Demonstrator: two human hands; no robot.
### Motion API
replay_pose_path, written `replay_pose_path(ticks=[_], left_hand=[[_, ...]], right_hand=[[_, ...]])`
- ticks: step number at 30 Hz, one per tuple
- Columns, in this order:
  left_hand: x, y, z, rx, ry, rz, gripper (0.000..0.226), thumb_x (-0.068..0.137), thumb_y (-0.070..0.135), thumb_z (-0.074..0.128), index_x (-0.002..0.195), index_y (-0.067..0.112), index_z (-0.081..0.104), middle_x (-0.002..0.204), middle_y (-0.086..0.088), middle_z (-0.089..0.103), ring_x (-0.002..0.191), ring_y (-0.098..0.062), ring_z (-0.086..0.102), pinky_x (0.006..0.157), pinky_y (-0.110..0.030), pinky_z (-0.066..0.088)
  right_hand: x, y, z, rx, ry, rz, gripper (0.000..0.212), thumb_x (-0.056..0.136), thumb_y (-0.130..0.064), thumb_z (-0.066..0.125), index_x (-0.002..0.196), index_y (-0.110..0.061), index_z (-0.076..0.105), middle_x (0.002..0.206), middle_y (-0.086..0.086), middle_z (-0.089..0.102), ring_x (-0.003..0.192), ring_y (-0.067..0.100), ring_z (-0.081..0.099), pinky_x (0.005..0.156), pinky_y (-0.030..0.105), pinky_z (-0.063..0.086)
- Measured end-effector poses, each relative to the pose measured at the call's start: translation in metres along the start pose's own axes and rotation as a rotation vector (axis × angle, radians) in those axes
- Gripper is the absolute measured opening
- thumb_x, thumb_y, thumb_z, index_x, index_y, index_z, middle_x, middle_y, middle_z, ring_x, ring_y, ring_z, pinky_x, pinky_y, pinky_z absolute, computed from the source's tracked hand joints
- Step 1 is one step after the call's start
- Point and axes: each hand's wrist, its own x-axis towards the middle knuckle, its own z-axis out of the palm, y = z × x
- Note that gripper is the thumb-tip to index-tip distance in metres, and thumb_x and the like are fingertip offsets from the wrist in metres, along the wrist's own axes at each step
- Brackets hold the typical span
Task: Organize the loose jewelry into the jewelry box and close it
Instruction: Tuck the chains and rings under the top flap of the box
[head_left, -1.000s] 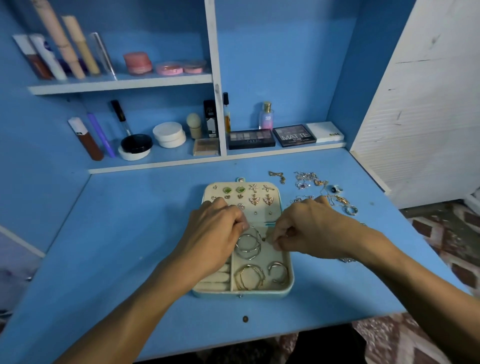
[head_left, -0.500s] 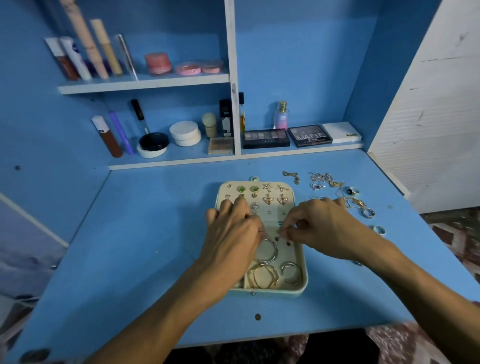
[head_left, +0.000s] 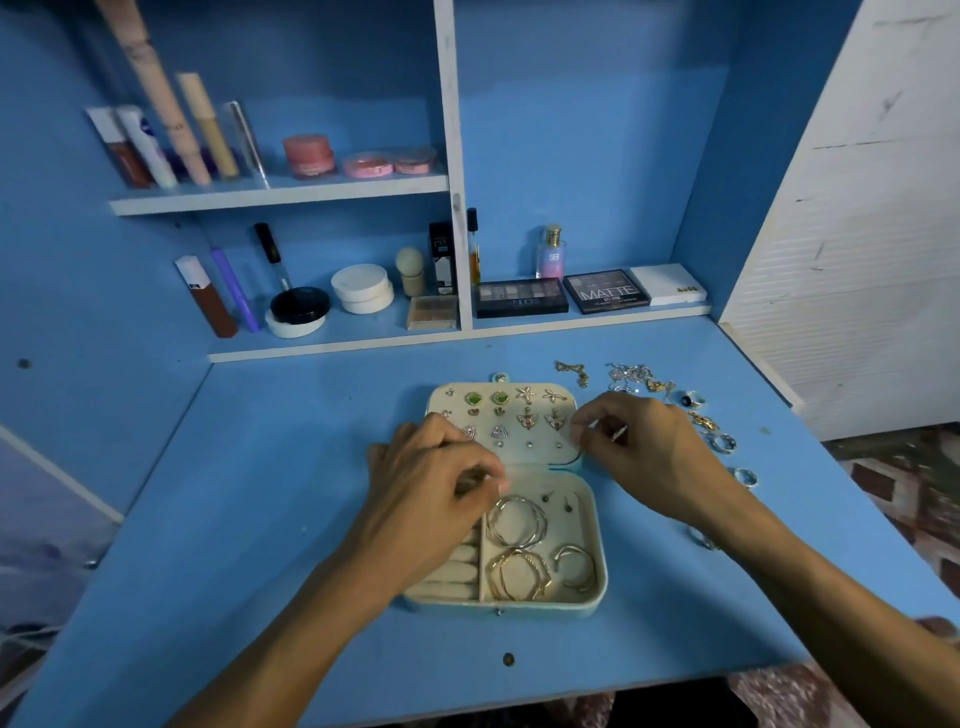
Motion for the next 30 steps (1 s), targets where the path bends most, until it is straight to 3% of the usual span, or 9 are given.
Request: replay_pose_path(ticks=[4,8,12,15,19,21,24,27,30], left_hand=[[-0.002,0.006,-0.004,0.109,-0.165,0.008,0.054,0.068,0.077,0.070,0.113,0.048,0.068,0.111,0.026,0.036,0.113,-0.001,0.028,0.088,-0.026,0.014],[0.001,0.010,0.003,0.186,-0.182,0.016,0.057,0.070,0.078,0.067,0.117,0.047,0.067,0.113,0.026,0.034,0.113,-0.002,0.026,0.088,-0.029,0.015],[0.001,0.008,0.008,0.166,-0.186,0.009,0.054,0.071,0.080,0.064,0.114,0.048,0.068,0.112,0.027,0.034,0.113,-0.001,0.026,0.087,-0.029,0.015],[0.001,0.000,0.006,0.056,-0.097,0.015,0.059,0.069,0.088,0.045,0.106,0.048,0.069,0.111,0.031,0.036,0.113,0.001,0.031,0.090,-0.028,0.016],[0.013,-0.020,-0.007,-0.050,0.115,-0.097,0.030,0.092,0.062,0.050,0.107,0.043,0.068,0.108,0.024,0.049,0.108,-0.008,0.048,0.094,-0.036,0.033],[0.020,-0.035,-0.009,-0.133,0.133,-0.181,0.014,0.099,0.042,0.055,0.108,0.041,0.065,0.108,0.020,0.054,0.107,-0.011,0.055,0.099,-0.044,0.042],[0.028,-0.052,-0.010,-0.232,0.127,-0.291,0.019,0.102,0.032,0.053,0.116,0.037,0.064,0.113,0.009,0.059,0.106,-0.013,0.061,0.102,-0.042,0.046],[0.043,-0.055,-0.011,-0.259,0.057,-0.323,0.030,0.104,0.032,0.050,0.129,0.024,0.064,0.120,-0.001,0.057,0.108,-0.015,0.057,0.099,-0.030,0.042],[0.060,-0.049,-0.014,-0.283,-0.028,-0.302,0.020,0.105,0.027,0.048,0.108,0.022,0.067,0.112,-0.007,0.057,0.100,-0.017,0.055,0.088,-0.026,0.040]], right_hand=[[0.003,0.002,0.006,-0.013,-0.027,0.068,0.034,0.096,-0.038,0.063,0.126,-0.021,0.064,0.094,-0.009,0.066,0.082,0.011,0.063,0.060,0.011,0.042],[0.002,0.000,0.014,-0.008,-0.021,0.061,0.041,0.096,-0.038,0.064,0.130,-0.016,0.065,0.093,-0.007,0.066,0.084,0.012,0.064,0.069,0.019,0.045],[0.003,-0.003,0.012,-0.004,-0.040,0.066,0.034,0.097,-0.031,0.063,0.126,-0.012,0.064,0.089,-0.006,0.069,0.079,0.013,0.066,0.065,0.022,0.052],[0.008,-0.005,0.010,-0.017,-0.055,0.085,0.029,0.099,-0.032,0.058,0.121,-0.014,0.065,0.084,-0.001,0.073,0.074,0.017,0.068,0.064,0.031,0.053],[0.021,-0.004,0.007,0.016,-0.090,0.125,0.028,0.101,-0.032,0.053,0.116,-0.016,0.069,0.072,0.008,0.070,0.060,0.018,0.057,0.056,0.030,0.046],[0.024,-0.004,0.006,0.064,-0.080,0.132,0.025,0.101,-0.030,0.053,0.113,-0.018,0.071,0.080,0.010,0.072,0.061,0.018,0.057,0.055,0.028,0.045],[0.026,-0.011,0.005,0.164,-0.096,0.136,0.027,0.102,-0.027,0.051,0.121,-0.023,0.069,0.094,0.011,0.073,0.078,0.026,0.067,0.056,0.022,0.045],[0.038,-0.011,0.009,0.085,-0.097,0.173,0.042,0.103,-0.029,0.048,0.143,-0.020,0.052,0.102,0.009,0.073,0.091,0.023,0.068,0.073,0.026,0.050],[0.047,-0.010,0.011,-0.038,-0.105,0.174,0.035,0.102,-0.029,0.046,0.130,-0.016,0.063,0.106,0.011,0.073,0.090,0.024,0.068,0.074,0.028,0.049]])
